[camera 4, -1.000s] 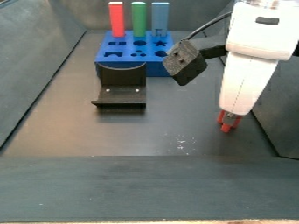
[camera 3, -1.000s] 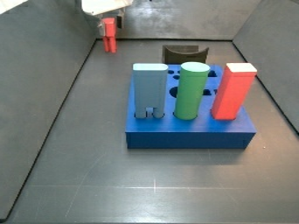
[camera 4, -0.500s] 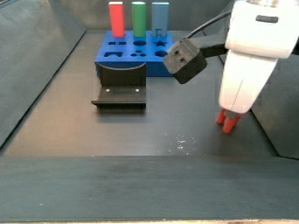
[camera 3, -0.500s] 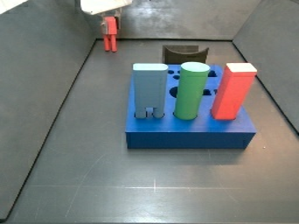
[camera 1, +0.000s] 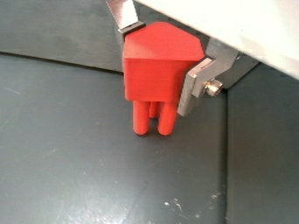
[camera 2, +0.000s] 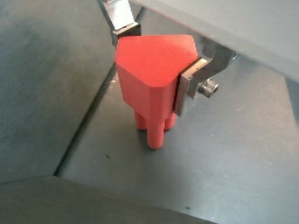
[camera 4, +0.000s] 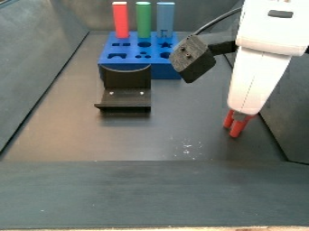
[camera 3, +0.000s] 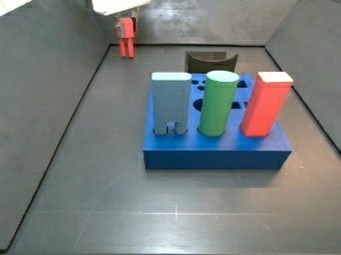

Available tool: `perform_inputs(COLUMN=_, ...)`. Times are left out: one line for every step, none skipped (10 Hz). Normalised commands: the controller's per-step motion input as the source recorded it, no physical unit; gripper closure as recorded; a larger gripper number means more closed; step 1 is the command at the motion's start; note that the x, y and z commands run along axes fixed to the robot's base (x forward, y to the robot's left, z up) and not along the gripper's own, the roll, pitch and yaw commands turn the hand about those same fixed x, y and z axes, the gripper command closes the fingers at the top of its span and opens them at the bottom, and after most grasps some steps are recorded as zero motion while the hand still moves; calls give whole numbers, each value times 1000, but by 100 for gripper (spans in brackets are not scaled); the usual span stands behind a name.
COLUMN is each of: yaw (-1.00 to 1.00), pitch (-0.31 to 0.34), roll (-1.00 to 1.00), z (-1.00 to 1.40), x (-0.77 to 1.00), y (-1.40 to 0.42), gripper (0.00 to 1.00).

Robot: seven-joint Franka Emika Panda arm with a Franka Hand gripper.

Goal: Pick up the 3 prong object. Move up. Move to above the board. Insert the 3 prong object.
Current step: Pick up the 3 prong object, then move up, then move to above the board.

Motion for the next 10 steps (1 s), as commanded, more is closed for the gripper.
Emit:
perform_inputs(yaw=0, pitch=0, roll=0, z=0, x=0, y=0, gripper=100)
perform_inputs(yaw=0, pitch=0, roll=0, z=833, x=0, y=0, gripper=100)
perform_inputs(yaw=9, pitch=6, roll=-2, z=832, x=-38, y=5, gripper=100)
perform_inputs(yaw=9, pitch=20, roll=-8, z=745, x=-70, y=-8, gripper=100)
perform_inputs(yaw=7, pitch=15, roll=-3, z=579, x=-53, y=-1, gripper=100)
perform_inputs(yaw=4, pitch=19, roll=-3, z=430, x=-39, y=0, gripper=100)
perform_inputs(yaw=2, pitch=26, roll=-3, z=212, x=-28, y=5, gripper=100)
perform_inputs(yaw=-86, pitch=-39, roll=-32, z=1000, x=1, y=128, gripper=100)
perform_inputs(yaw=-88, pitch=-39, roll=-31, z=1000, x=6, y=134, gripper=100)
perform_inputs(yaw=-77, pitch=1, roll=-49, z=1000, x=-4, y=124, gripper=100)
